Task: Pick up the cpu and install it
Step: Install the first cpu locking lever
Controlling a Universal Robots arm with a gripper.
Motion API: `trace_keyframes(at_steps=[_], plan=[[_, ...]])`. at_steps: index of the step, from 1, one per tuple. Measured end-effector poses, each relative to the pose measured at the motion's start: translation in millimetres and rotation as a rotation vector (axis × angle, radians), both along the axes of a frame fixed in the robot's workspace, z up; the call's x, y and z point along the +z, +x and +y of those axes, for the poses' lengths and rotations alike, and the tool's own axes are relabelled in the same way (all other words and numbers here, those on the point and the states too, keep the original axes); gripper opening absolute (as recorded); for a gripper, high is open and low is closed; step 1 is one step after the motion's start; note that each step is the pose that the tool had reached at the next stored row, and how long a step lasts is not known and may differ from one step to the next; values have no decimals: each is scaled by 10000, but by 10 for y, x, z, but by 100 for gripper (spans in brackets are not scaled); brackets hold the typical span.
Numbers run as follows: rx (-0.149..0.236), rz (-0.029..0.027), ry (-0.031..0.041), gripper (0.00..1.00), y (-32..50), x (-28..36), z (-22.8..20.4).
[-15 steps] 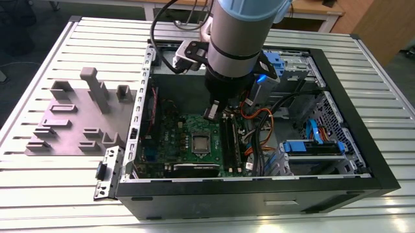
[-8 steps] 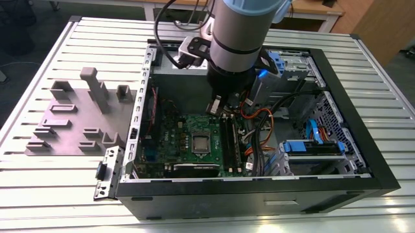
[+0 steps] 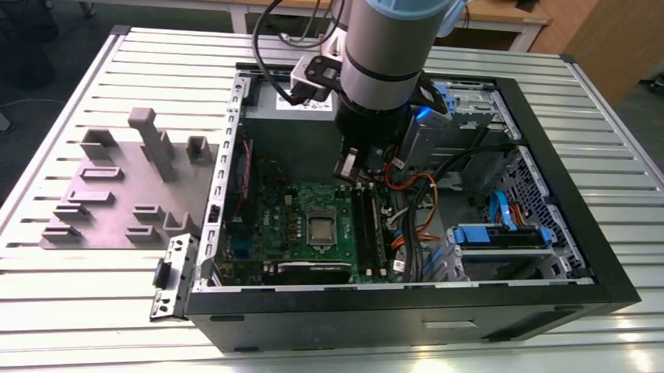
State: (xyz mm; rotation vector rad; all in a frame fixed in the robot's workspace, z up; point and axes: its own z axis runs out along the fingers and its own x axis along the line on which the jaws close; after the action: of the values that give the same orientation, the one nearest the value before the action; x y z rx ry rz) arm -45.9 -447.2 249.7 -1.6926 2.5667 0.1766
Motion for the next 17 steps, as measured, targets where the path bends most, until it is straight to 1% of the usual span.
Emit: trace_keyframes(at_steps=[5, 7, 11, 14, 17], plan=[[329, 0, 0, 11, 4, -20, 7], [352, 1, 3, 11, 10, -29, 13], [408, 0, 57, 11, 14, -47, 27], [444, -1, 69, 11, 13, -68, 37], [456, -1, 75, 11, 13, -93, 38]])
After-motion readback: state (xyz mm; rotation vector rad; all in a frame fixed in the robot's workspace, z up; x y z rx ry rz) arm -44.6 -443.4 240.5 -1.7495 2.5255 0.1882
